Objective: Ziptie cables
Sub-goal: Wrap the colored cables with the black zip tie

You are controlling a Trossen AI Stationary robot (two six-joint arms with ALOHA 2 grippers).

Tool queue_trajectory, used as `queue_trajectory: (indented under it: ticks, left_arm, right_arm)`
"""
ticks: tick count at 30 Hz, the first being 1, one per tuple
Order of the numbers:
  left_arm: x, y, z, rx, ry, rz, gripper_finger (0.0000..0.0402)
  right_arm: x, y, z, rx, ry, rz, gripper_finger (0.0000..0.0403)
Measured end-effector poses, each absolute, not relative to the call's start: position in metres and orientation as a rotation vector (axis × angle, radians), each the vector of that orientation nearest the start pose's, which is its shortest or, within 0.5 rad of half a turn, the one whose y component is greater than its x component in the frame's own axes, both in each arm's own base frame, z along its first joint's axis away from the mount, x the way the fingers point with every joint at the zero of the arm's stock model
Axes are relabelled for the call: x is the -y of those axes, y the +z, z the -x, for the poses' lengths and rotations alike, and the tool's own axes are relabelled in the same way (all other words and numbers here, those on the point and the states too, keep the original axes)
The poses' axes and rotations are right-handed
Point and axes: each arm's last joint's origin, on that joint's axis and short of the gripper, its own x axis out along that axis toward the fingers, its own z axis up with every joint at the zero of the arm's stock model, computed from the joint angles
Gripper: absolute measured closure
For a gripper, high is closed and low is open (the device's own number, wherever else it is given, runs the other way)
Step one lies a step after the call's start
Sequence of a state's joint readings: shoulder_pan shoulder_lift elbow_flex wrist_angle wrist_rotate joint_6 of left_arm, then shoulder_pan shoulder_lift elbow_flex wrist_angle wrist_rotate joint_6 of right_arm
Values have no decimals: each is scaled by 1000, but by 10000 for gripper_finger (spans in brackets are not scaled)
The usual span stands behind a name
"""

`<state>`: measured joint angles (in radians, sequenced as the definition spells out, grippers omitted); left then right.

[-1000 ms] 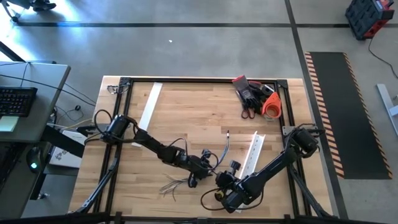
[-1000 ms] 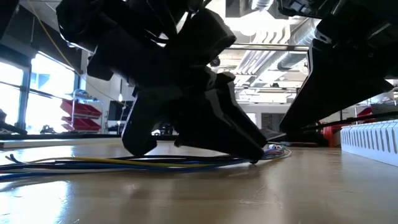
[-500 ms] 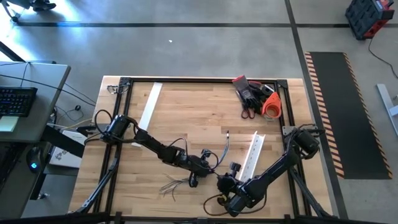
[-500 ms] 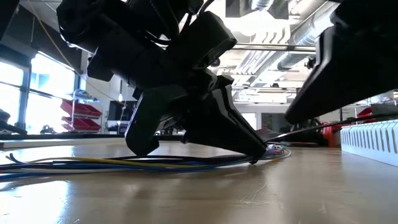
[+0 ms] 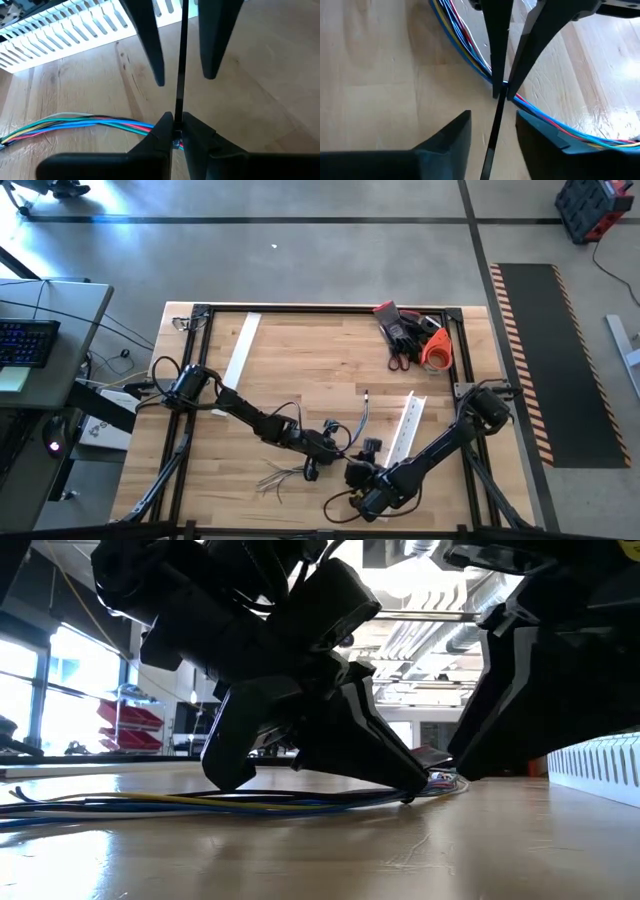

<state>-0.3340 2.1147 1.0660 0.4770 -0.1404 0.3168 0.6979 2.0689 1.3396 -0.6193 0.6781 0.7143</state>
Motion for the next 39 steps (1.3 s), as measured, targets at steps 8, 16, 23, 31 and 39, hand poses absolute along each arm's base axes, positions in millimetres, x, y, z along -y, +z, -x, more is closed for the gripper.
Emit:
queue_trajectory:
  ticks: [8,16,23,31,39]
  left_arm:
    - [131,95,-390,-524,-276,-441,394]
    - [131,95,-391,-527,-275,-440,394]
    - [131,97,-391,-542,-275,-419,394]
    - [127,91,-389,-589,-277,-422,395]
    - [127,95,-387,-594,-222,-412,387]
  right_arm:
    - [-234,129,-310,-958,-343,205,370]
    - [-232,127,-305,-1007,-367,192,400]
    - [-245,149,-281,-994,-381,109,402]
    - [-255,164,-271,-995,-313,32,401]
    - [-253,165,-274,-995,-297,34,400]
